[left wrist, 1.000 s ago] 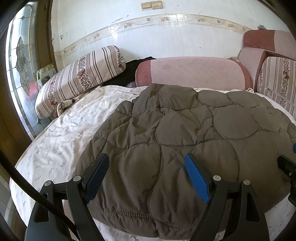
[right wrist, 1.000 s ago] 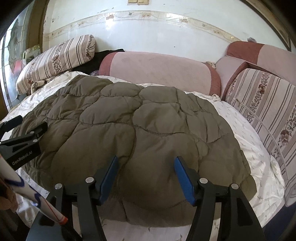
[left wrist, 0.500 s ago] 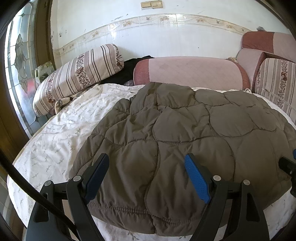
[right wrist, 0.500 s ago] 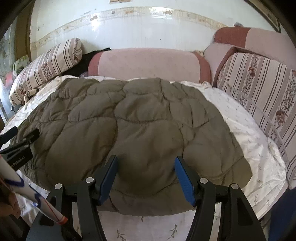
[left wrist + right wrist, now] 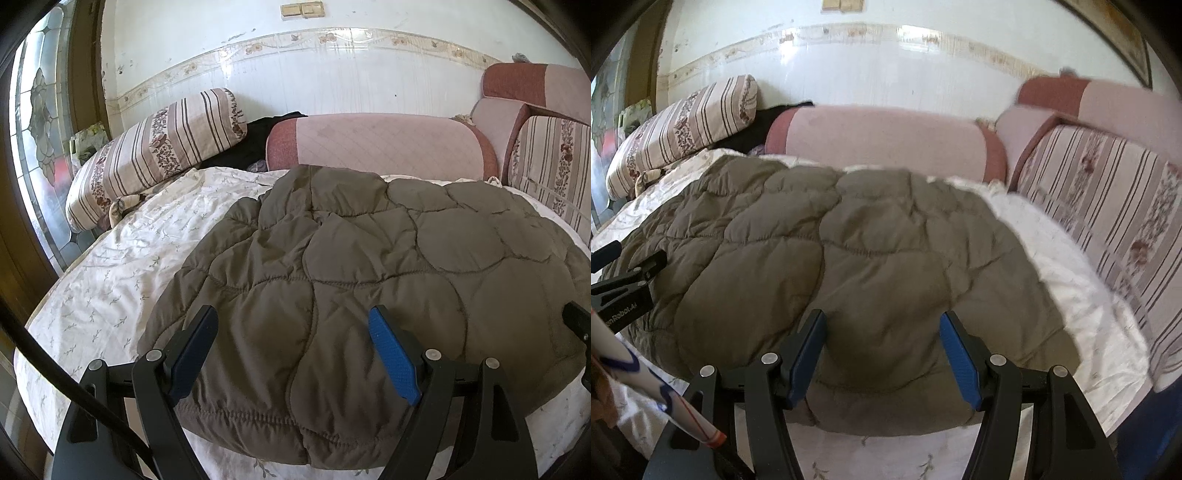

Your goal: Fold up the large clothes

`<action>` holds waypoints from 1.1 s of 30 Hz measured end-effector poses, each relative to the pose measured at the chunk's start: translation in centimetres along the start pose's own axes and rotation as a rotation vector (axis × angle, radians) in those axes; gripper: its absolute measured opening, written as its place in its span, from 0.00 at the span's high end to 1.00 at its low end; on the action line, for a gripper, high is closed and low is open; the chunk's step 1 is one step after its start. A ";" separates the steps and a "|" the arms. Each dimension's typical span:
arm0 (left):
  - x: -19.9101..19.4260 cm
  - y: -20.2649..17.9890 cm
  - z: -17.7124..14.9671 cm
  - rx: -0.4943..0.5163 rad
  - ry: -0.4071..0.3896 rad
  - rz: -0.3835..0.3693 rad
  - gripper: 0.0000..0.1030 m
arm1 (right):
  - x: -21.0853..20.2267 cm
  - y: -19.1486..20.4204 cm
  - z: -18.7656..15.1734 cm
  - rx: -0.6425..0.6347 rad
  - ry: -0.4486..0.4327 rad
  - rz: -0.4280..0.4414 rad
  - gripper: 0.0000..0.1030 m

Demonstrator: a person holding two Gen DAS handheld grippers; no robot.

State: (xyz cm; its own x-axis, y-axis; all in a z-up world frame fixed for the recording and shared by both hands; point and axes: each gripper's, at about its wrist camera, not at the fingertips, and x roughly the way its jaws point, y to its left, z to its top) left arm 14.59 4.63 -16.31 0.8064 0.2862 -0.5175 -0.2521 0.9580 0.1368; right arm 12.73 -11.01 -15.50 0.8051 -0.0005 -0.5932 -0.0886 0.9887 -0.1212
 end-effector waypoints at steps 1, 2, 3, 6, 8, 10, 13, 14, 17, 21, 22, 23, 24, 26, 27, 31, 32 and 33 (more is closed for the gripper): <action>-0.1 0.1 0.0 -0.004 0.003 -0.004 0.20 | -0.2 0.1 0.1 -0.008 -0.013 -0.009 0.34; -0.3 0.1 -0.1 -0.010 0.005 -0.012 0.20 | -0.3 0.1 0.1 -0.012 -0.016 -0.011 0.34; -0.5 0.2 -0.2 -0.018 0.005 -0.018 0.20 | -0.3 0.1 0.1 -0.012 -0.015 -0.009 0.34; -1.2 0.5 -0.6 -0.029 0.005 -0.027 0.20 | -0.2 0.0 0.1 -0.014 -0.009 -0.003 0.34; -1.7 0.8 -0.7 -0.034 0.000 -0.028 0.20 | -0.3 -0.1 0.1 -0.013 -0.013 -0.004 0.34; -2.3 1.0 -0.9 -0.044 -0.005 -0.031 0.20 | -0.5 -0.2 0.1 -0.009 -0.017 -0.004 0.34; -2.6 1.2 -1.4 -0.055 0.002 -0.043 0.19 | -0.5 -0.3 0.2 -0.004 -0.017 -0.001 0.34; -2.8 1.1 -1.4 -0.058 0.003 -0.050 0.18 | -0.5 -0.3 0.2 -0.005 -0.018 0.000 0.34; -3.4 0.9 -1.5 -0.062 -0.017 -0.063 0.16 | -0.7 -0.2 0.1 -0.010 -0.025 0.000 0.34; -5.1 0.9 -1.1 -0.092 -0.078 -0.104 0.07 | -1.0 -0.2 0.2 -0.017 -0.038 -0.006 0.34; -5.6 0.8 -1.0 -0.096 -0.097 -0.115 0.06 | -1.0 -0.2 0.2 -0.018 -0.039 -0.006 0.34; -6.0 0.7 -0.8 -0.097 -0.112 -0.121 0.05 | -1.0 -0.2 0.3 -0.017 -0.039 -0.005 0.34; -6.5 0.6 -0.8 -0.095 -0.129 -0.129 0.04 | -1.0 -0.3 0.2 -0.017 -0.040 -0.005 0.34; -7.0 0.5 -0.6 -0.089 -0.137 -0.137 0.00 | -1.0 -0.3 0.2 -0.017 -0.039 -0.009 0.34; -7.2 0.5 -0.6 -0.086 -0.140 -0.145 0.00 | -1.0 -0.4 0.2 -0.016 -0.039 -0.009 0.34; -7.8 0.7 -0.5 -0.091 -0.168 -0.124 0.00 | -1.0 -0.7 0.3 -0.012 -0.039 -0.013 0.32; -7.9 0.7 -0.5 -0.092 -0.172 -0.123 0.00 | -1.0 -0.7 0.3 -0.011 -0.039 -0.012 0.32; -7.9 0.8 -0.5 -0.092 -0.173 -0.115 0.00 | -1.0 -0.7 0.3 -0.009 -0.039 -0.013 0.32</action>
State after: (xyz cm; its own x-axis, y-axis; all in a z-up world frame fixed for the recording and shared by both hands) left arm 7.74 3.08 -12.55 0.9103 0.1823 -0.3716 -0.1948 0.9808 0.0039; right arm 12.18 -11.70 -14.60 0.8282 -0.0070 -0.5604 -0.0834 0.9872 -0.1356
